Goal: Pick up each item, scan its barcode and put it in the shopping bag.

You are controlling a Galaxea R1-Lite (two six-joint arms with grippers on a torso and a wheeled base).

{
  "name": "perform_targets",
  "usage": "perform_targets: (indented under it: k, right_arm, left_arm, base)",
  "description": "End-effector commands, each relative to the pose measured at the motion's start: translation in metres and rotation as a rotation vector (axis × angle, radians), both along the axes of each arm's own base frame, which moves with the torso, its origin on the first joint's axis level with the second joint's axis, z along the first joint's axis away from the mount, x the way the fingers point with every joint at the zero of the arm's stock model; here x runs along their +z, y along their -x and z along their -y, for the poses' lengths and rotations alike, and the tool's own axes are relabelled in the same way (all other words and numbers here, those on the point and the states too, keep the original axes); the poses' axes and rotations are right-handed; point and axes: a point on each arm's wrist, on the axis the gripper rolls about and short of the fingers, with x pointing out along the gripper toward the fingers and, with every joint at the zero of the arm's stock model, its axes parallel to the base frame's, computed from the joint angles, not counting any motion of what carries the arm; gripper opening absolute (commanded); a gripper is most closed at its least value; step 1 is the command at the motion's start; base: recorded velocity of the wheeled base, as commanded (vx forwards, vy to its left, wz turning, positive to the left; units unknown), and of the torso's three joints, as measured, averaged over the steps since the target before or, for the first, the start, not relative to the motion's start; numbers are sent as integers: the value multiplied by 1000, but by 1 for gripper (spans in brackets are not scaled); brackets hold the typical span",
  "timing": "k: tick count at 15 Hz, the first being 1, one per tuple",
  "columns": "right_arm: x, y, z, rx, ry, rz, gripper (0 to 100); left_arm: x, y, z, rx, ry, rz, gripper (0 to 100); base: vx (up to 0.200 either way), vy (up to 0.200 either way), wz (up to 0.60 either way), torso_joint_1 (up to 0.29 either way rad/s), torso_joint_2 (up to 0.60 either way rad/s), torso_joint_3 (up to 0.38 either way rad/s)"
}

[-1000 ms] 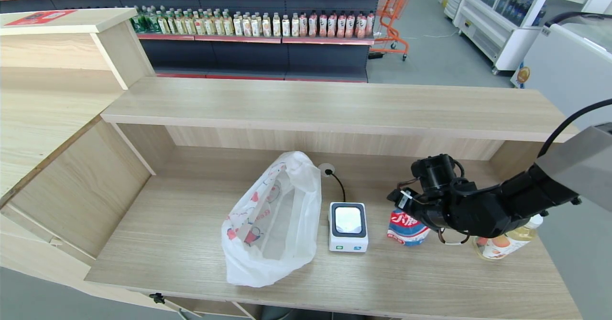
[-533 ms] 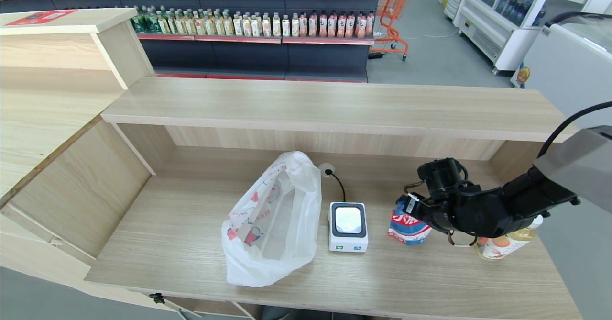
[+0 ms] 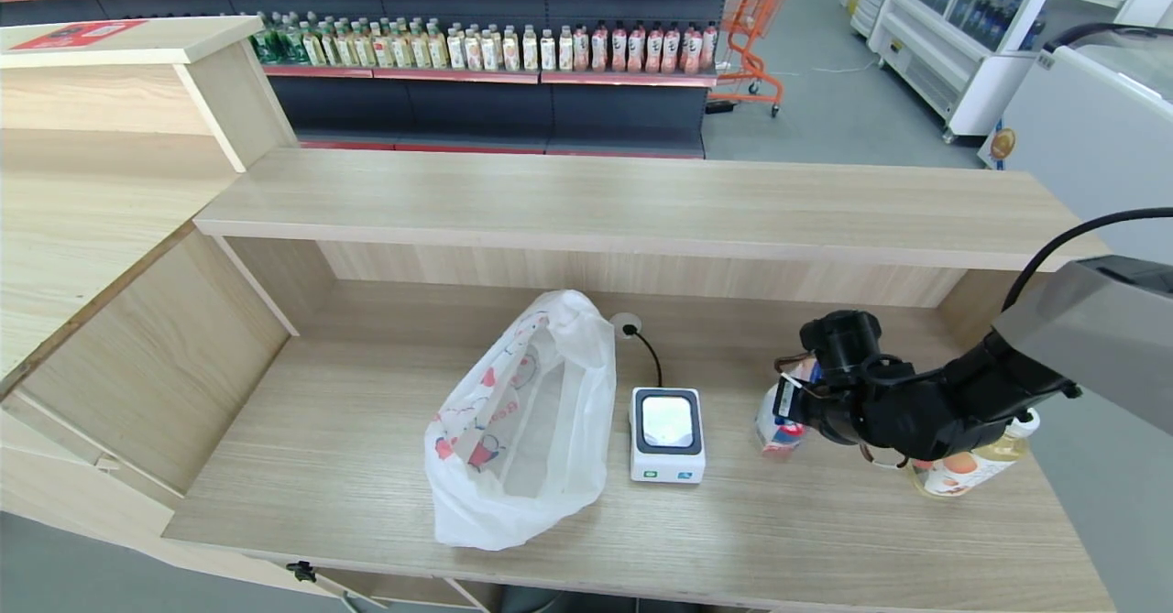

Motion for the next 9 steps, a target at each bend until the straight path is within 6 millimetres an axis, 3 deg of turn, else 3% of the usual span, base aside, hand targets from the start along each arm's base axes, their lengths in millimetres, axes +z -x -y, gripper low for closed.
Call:
perform_targets:
  k: [1, 4, 7, 9]
  right_arm:
    - [-11, 10, -1, 28, 33, -50, 0]
    - [3, 24, -7, 100, 40, -29, 0]
    - [54, 42, 1, 260, -119, 51, 0]
    - [104, 63, 15, 474, -217, 67, 0]
  left_arm:
    - [0, 0, 0, 0, 0, 0, 100]
    - [0, 0, 0, 0, 0, -1, 100]
    - [0, 0, 0, 0, 0, 0, 100]
    - [0, 0, 0, 0, 0, -1, 100]
  base:
    - [0, 0, 0, 0, 0, 0]
    - [0, 0, 0, 0, 0, 0]
    - [0, 0, 0, 0, 0, 0]
    - [0, 0, 0, 0, 0, 0]
